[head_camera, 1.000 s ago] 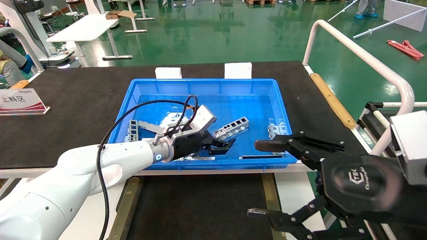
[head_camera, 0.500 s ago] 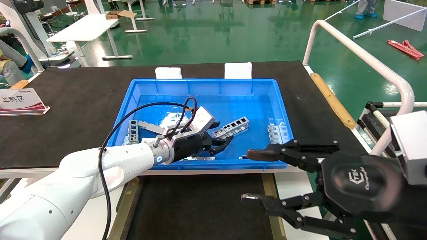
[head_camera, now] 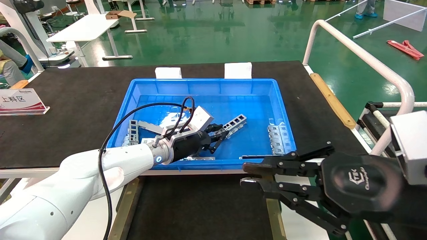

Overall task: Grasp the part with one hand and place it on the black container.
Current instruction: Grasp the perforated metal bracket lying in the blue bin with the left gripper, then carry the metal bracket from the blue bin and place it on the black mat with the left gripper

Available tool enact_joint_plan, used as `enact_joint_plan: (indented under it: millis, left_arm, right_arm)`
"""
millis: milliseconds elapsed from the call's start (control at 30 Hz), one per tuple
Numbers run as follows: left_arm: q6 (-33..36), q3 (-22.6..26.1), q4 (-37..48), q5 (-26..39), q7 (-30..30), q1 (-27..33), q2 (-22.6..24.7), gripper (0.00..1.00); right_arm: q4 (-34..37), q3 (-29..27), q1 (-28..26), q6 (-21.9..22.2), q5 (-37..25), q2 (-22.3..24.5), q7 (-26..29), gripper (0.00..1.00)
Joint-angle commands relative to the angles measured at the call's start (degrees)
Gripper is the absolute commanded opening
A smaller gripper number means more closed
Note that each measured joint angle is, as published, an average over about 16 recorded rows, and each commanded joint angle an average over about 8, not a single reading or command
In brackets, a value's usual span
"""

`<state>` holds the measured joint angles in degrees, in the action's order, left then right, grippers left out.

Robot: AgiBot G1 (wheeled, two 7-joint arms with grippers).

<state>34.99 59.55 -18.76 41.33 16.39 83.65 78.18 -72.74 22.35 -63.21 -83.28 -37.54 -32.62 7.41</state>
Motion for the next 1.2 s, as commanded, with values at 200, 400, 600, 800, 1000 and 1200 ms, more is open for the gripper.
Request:
enact_joint_plan:
  millis: [200,400,600,800,1000,1200]
  left_arm:
    - [-0.8,0.3,0.2,-3.0,1.2,0.7,0.0,0.00]
    - [-3.1,0.4,-0.2,-5.6,1.7,1.8,0.0,0.00]
    - [0.2,0.2,-1.4,-8.3,2.0,2.7,-0.8,0.00]
    - [11.1,-0.7,-1.8,-10.6,4.2,2.9,-3.1,0.00]
    - [26.4,-2.2,-2.2,-13.2,7.1,2.1,-6.4,0.00]
    - [36.7,-2.4,-1.9,-14.3,7.7,0.7,-9.3,0.00]
  right_arm:
    - [0.0,0.0,0.0,0.0,0.0,0.0,0.0,0.00]
    - [0.0,0.0,0.0,0.0,0.0,0.0,0.0,0.00]
    - [0.0,0.0,0.0,0.0,0.0,0.0,0.0,0.00]
    - [0.0,0.0,0.0,0.0,0.0,0.0,0.0,0.00]
    - [0.0,0.0,0.0,0.0,0.0,0.0,0.0,0.00]
    - [0.0,0.0,0.0,0.0,0.0,0.0,0.0,0.00]
